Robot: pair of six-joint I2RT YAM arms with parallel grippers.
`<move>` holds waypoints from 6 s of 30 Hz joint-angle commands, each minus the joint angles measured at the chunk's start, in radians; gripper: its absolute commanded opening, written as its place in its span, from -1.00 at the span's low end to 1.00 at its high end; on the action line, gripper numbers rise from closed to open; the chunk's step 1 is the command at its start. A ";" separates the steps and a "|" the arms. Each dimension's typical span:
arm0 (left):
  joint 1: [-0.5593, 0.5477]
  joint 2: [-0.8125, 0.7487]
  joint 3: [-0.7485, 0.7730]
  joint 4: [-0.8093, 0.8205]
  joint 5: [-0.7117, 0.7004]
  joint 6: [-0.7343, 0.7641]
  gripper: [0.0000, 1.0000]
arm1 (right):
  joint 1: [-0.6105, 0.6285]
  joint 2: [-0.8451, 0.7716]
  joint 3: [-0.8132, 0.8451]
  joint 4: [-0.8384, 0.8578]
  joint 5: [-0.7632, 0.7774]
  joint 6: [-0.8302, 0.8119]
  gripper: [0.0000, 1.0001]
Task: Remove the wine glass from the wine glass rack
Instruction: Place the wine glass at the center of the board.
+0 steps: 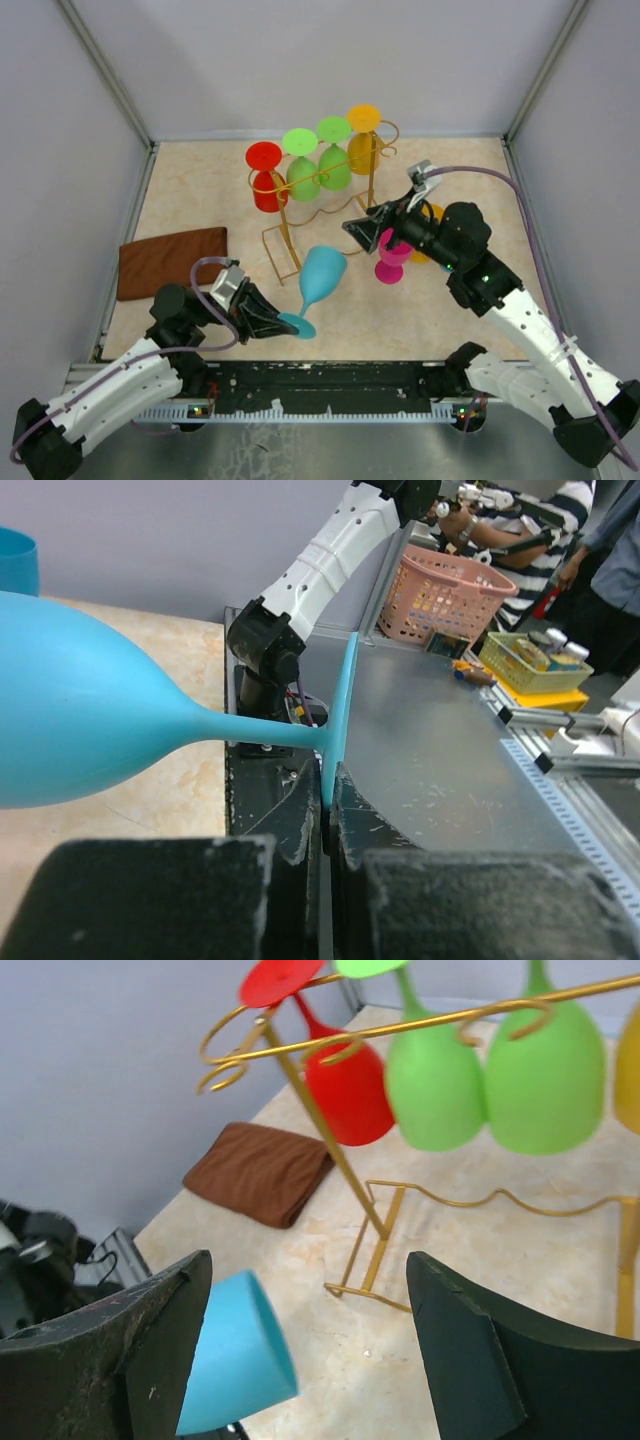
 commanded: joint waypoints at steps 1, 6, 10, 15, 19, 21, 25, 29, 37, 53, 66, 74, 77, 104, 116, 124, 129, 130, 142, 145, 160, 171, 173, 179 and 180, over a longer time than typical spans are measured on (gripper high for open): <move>-0.003 -0.041 -0.005 0.010 0.079 0.111 -1.00 | -0.124 -0.012 0.012 0.049 -0.169 0.140 0.57; -0.003 -0.084 -0.008 -0.016 0.082 0.147 -1.00 | -0.133 -0.004 -0.033 0.210 -0.506 0.177 0.55; -0.003 -0.109 -0.016 -0.007 0.098 0.152 -1.00 | -0.132 0.000 -0.092 0.431 -0.721 0.285 0.52; -0.003 -0.122 -0.013 0.034 0.131 0.142 -1.00 | -0.132 0.032 -0.094 0.410 -0.742 0.288 0.48; -0.003 -0.123 -0.006 0.051 0.151 0.132 -1.00 | -0.131 0.087 -0.081 0.388 -0.745 0.304 0.42; -0.003 -0.122 -0.001 0.057 0.159 0.128 -1.00 | -0.126 0.113 -0.076 0.390 -0.751 0.314 0.39; -0.003 -0.129 0.000 0.057 0.156 0.132 -1.00 | -0.084 0.157 -0.060 0.405 -0.785 0.313 0.31; -0.003 -0.135 0.001 0.011 0.145 0.154 -1.00 | -0.021 0.174 -0.064 0.494 -0.834 0.313 0.24; -0.003 -0.170 0.108 -0.339 0.142 0.364 -1.00 | -0.004 0.182 -0.079 0.584 -0.873 0.344 0.01; -0.003 -0.211 0.151 -0.558 0.129 0.502 -1.00 | -0.004 0.165 -0.102 0.709 -0.920 0.421 -0.50; -0.003 -0.212 0.156 -0.607 0.039 0.535 -0.73 | -0.004 0.136 -0.102 0.674 -0.911 0.381 -1.00; -0.003 -0.219 0.150 -0.617 -0.022 0.526 0.02 | -0.004 0.113 -0.098 0.619 -0.886 0.339 -1.00; -0.003 -0.231 0.146 -0.618 -0.046 0.522 0.27 | -0.003 0.103 -0.092 0.558 -0.870 0.299 -1.00; -0.003 -0.406 0.117 -0.663 -0.526 0.532 0.99 | 0.085 0.180 0.187 -0.691 -0.042 -0.175 -1.00; -0.003 -0.409 0.103 -0.657 -0.531 0.522 0.99 | 0.076 0.190 0.180 -0.826 0.269 -0.204 -1.00; -0.003 -0.407 0.095 -0.654 -0.525 0.522 0.99 | -0.082 0.131 0.187 -0.843 0.440 -0.160 -1.00; -0.002 -0.407 0.091 -0.651 -0.527 0.524 0.99 | -0.188 0.138 0.192 -0.865 0.498 -0.125 -1.00; -0.003 -0.406 0.092 -0.652 -0.525 0.524 0.99 | -0.210 0.144 0.192 -0.868 0.503 -0.119 -1.00; -0.003 -0.405 0.086 -0.637 -0.531 0.524 0.99 | -0.313 0.126 0.082 -0.697 0.500 -0.096 -1.00; -0.003 -0.404 0.085 -0.635 -0.532 0.523 0.99 | -0.320 0.150 0.072 -0.682 0.493 -0.090 -1.00; -0.003 -0.404 0.083 -0.639 -0.530 0.516 0.99 | -0.338 0.193 0.063 -0.681 0.488 -0.092 -0.81; -0.003 -0.394 0.081 -0.626 -0.519 0.513 0.99 | -0.338 0.135 0.104 -0.686 0.322 -0.130 -0.36; -0.003 -0.393 0.084 -0.626 -0.518 0.511 0.99 | -0.338 0.119 0.114 -0.680 0.321 -0.128 -0.33; -0.003 -0.392 0.084 -0.627 -0.523 0.507 0.99 | -0.339 0.015 0.116 -0.600 0.305 -0.127 -0.02; -0.003 -0.393 0.083 -0.627 -0.524 0.505 0.99 | -0.338 -0.008 0.108 -0.574 0.303 -0.126 0.04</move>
